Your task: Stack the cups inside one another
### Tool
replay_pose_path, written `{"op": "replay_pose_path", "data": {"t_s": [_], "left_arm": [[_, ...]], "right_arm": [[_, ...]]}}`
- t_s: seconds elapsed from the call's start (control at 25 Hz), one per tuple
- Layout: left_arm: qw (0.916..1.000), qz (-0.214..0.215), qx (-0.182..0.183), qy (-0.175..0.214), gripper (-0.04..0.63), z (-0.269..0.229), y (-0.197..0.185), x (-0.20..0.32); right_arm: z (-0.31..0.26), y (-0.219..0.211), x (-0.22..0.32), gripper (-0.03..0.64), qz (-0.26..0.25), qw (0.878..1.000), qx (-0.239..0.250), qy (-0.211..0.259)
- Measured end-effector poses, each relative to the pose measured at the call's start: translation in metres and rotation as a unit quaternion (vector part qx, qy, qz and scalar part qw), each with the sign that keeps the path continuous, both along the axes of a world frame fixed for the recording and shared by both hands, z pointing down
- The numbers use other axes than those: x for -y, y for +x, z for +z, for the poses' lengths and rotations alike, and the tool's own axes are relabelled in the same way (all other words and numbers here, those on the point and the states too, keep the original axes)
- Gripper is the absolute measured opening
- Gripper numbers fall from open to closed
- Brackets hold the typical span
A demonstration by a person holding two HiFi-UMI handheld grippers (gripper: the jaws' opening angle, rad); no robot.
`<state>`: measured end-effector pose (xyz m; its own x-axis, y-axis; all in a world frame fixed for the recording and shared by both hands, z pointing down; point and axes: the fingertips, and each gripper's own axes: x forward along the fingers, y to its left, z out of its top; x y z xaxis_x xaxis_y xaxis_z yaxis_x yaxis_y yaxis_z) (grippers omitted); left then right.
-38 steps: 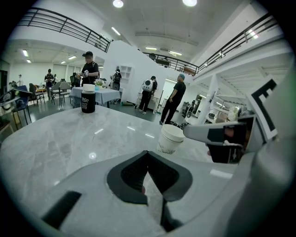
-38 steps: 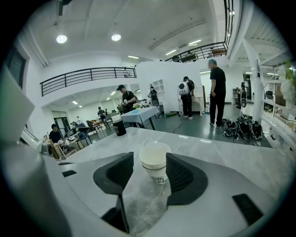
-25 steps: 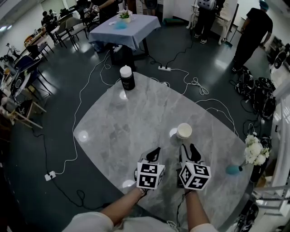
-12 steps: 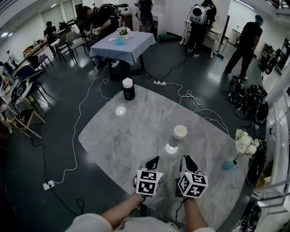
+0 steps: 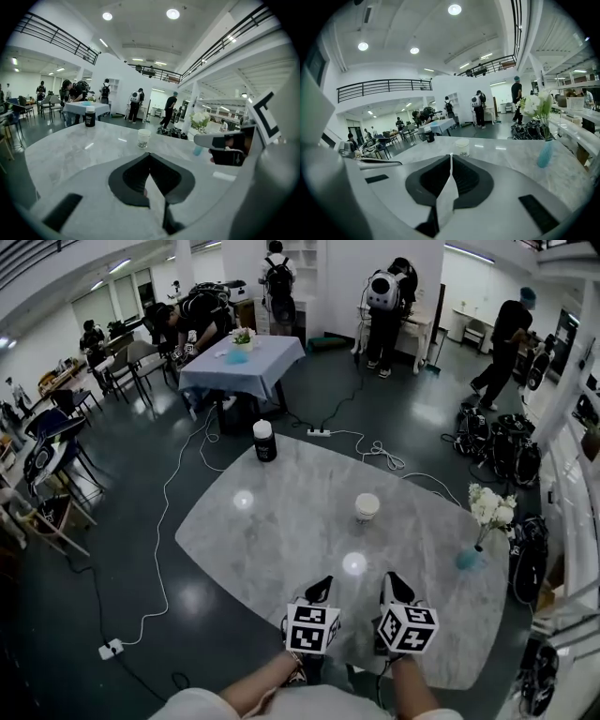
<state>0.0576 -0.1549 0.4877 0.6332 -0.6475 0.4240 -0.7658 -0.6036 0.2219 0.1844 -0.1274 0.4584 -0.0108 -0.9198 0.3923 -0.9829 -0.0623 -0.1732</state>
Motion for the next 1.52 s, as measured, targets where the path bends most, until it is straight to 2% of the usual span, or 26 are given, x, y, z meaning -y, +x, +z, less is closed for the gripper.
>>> {"op": "replay_pose_path", "data": {"t_s": [0.24, 0.6, 0.84, 1.12, 1.52], "left_arm": [[0.9998, 0.015, 0.004, 0.009, -0.005, -0.003, -0.020, -0.045], [1.0000, 0.008, -0.001, -0.005, -0.005, -0.004, -0.034, -0.082], [0.9999, -0.011, 0.001, 0.007, -0.005, -0.012, -0.030, -0.101], [0.9995, -0.029, 0.000, 0.010, -0.005, -0.016, -0.015, -0.129], [0.9989, -0.040, -0.006, 0.022, -0.005, -0.026, 0.002, -0.130]], "right_arm": [[-0.001, -0.017, -0.052, 0.018, 0.022, 1.000, 0.006, 0.008], [-0.009, -0.031, -0.095, 0.018, 0.027, 1.000, 0.002, 0.014], [-0.018, -0.033, -0.112, 0.018, 0.007, 1.000, 0.000, 0.029], [-0.013, -0.030, -0.142, 0.018, -0.020, 0.999, -0.017, 0.022], [-0.021, -0.018, -0.137, 0.018, -0.040, 0.998, -0.036, 0.026]]}}
